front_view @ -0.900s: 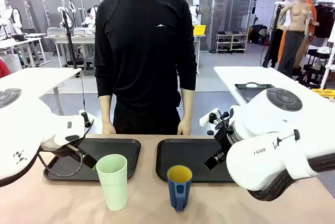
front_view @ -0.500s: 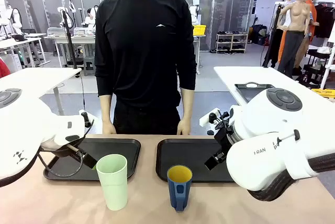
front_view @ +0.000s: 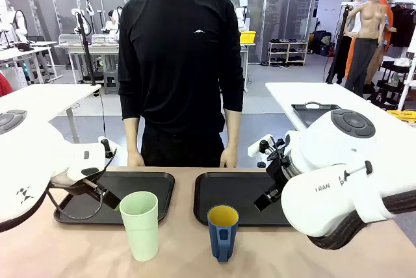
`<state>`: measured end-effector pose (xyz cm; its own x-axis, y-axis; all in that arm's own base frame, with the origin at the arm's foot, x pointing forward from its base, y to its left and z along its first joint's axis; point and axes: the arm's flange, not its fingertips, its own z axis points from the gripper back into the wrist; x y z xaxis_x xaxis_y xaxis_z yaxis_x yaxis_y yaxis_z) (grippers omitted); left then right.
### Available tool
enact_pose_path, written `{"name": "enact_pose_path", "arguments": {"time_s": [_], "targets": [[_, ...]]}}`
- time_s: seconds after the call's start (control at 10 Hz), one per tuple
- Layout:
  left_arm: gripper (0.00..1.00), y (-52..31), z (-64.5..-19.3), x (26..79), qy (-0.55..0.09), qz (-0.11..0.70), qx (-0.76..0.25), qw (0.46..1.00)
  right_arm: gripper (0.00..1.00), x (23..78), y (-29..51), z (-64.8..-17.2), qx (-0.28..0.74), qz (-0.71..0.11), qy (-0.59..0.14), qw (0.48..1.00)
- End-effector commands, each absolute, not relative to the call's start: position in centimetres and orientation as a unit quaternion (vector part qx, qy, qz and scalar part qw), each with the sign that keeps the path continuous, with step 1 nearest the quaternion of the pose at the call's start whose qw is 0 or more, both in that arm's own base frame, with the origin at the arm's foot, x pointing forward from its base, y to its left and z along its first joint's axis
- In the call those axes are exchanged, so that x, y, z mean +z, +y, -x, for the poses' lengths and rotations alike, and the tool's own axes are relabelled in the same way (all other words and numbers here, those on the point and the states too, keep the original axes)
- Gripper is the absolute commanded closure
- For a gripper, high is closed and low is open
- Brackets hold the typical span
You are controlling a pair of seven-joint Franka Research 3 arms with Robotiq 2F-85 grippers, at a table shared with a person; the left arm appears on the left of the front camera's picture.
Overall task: Sort and store the cups by type.
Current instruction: Pick up the Reusable plastic cup.
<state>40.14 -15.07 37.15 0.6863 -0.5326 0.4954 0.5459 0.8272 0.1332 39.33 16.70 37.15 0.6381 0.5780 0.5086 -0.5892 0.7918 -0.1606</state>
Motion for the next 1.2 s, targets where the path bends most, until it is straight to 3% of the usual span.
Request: {"name": "enact_pose_path", "arguments": {"time_s": [0.0, 0.9, 1.1], "targets": [[0.00, -15.0, -40.1, 37.2, -0.266, 0.013, -0.293, 0.918, 0.00, 37.1, 16.7, -39.3, 0.322, -0.011, -0.277, 0.905], [0.00, -14.9, -40.2, 37.3, -0.257, 0.009, -0.294, 0.920, 0.00, 37.4, 16.6, -39.3, 0.319, -0.020, -0.274, 0.907], [0.00, -15.5, -39.7, 39.1, -0.267, 0.019, -0.292, 0.918, 0.00, 39.7, 17.2, -38.3, 0.318, -0.029, -0.287, 0.903]]}}
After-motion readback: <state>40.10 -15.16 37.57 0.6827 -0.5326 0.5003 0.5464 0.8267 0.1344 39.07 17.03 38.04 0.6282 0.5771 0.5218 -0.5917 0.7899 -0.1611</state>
